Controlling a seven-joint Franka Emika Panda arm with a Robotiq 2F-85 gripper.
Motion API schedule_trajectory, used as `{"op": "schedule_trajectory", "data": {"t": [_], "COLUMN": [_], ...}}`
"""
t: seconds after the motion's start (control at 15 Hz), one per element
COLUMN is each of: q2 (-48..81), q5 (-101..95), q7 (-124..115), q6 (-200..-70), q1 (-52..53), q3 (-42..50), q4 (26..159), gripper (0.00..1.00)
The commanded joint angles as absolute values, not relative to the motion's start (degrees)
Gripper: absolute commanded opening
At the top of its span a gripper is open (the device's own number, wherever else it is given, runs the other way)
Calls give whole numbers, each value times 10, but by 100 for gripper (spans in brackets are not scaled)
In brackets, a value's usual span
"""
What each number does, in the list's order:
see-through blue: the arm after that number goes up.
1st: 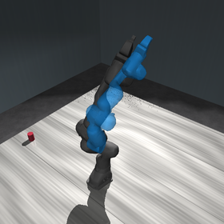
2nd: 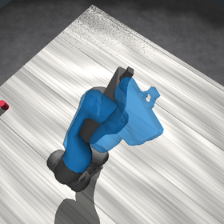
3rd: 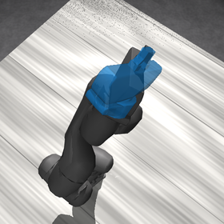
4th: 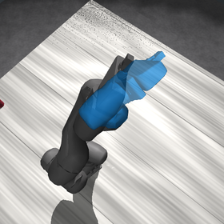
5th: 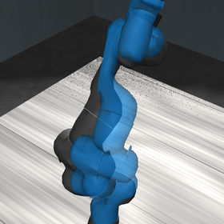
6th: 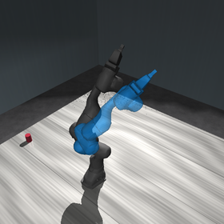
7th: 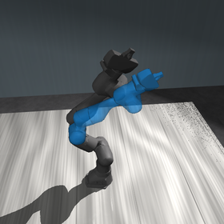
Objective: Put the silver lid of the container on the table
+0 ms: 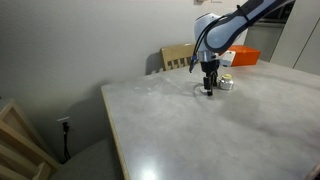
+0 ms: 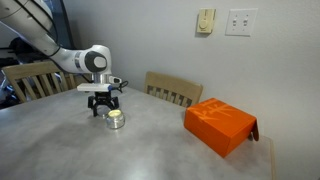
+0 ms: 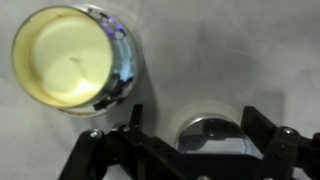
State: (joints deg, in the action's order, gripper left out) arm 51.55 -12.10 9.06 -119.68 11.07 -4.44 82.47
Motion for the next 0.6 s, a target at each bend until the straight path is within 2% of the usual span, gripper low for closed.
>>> {"op": "schedule_trajectory", "data": {"t": [0.0, 0.53], "q2": [475, 285], "q5": [-117, -114], "q7": [108, 108], "q6": [-1209, -1247], "q1": [95, 94], "q3": [-52, -77], "q4": [874, 1058], "gripper": [100, 100]}}
